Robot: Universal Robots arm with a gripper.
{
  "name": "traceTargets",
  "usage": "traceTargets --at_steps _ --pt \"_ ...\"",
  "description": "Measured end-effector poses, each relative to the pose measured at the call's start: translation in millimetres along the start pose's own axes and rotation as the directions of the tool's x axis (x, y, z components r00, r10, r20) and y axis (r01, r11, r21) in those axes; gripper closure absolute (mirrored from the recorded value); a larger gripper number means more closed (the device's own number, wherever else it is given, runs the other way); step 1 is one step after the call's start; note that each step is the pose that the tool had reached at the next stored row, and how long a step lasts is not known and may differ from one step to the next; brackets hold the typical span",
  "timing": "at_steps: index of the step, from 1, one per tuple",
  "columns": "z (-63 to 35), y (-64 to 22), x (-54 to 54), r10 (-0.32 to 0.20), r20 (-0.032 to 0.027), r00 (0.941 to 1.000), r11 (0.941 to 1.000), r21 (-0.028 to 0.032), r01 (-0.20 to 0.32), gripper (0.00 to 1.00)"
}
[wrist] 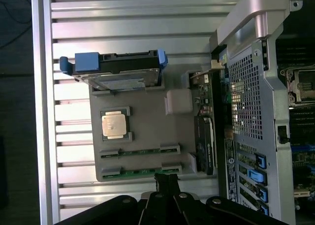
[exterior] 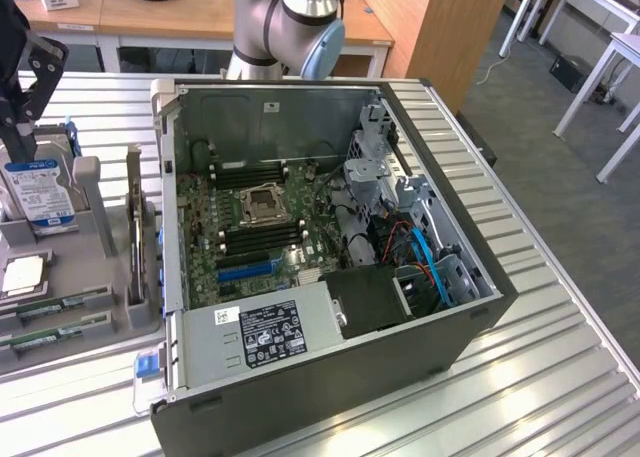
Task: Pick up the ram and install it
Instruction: 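Reach for the ram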
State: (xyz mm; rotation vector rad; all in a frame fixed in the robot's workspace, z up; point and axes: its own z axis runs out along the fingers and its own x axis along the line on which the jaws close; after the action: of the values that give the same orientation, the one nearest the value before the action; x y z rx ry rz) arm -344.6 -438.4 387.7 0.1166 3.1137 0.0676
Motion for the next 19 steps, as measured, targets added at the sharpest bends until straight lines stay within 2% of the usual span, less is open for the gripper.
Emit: traceTargets --at_steps 8,19 --pt "0.1 0.0 -0.3 0.000 0.0001 1.0000 1.0000 -0.0001 0.000 0.89" --pt "0.5 0.8 -20.7 0.000 0.0000 1.0000 1.0000 -0.0001 0.000 0.89"
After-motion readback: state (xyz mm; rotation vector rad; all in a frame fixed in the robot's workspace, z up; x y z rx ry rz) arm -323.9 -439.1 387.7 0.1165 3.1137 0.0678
